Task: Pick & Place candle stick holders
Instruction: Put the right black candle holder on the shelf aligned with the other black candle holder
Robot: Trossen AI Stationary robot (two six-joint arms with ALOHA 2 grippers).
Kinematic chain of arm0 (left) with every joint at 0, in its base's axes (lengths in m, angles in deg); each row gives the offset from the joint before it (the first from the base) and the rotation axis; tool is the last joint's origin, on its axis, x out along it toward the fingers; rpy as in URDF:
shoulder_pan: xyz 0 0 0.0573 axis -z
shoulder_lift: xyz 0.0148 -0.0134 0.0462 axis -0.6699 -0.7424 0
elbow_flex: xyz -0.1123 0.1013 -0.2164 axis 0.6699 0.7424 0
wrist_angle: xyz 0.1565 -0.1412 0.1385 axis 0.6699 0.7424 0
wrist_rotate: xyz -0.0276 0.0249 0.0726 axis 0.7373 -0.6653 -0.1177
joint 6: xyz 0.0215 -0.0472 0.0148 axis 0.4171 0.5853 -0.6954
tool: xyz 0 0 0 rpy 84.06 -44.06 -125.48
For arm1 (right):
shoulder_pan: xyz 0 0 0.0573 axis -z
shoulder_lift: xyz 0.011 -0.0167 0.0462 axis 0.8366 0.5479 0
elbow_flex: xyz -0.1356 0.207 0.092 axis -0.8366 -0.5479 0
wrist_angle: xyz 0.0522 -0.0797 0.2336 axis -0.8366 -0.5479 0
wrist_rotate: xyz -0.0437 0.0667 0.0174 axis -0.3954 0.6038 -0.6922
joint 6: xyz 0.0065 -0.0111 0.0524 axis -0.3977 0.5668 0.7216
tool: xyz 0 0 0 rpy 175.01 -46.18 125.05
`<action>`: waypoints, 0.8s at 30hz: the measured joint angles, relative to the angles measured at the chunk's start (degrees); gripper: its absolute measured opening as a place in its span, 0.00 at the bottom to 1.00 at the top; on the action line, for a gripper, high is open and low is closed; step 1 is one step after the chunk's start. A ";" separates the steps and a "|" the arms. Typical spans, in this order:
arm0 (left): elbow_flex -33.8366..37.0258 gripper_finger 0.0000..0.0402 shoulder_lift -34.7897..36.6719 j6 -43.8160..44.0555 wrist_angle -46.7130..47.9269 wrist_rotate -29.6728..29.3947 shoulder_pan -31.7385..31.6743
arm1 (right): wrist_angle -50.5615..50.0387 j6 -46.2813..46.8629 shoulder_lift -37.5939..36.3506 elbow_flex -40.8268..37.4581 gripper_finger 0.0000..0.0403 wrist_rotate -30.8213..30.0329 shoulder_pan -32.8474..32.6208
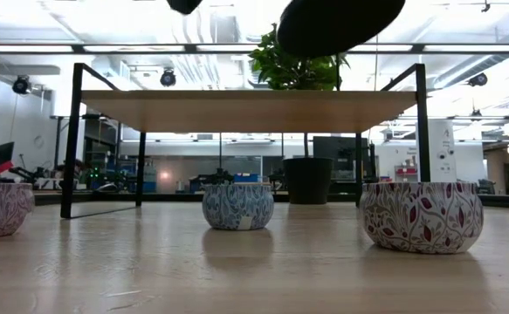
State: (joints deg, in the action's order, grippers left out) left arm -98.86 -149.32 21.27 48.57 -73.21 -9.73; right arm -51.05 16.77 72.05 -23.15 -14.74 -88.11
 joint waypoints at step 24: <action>0.78 0.42 0.13 1.70 1.13 -5.06 -0.24 | -10.39 -7.75 -21.43 -7.06 0.03 -23.64 0.22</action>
State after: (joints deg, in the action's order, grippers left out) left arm -98.07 -149.19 22.97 49.70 -78.26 -9.97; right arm -61.44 9.02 50.62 -30.21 -38.39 -87.89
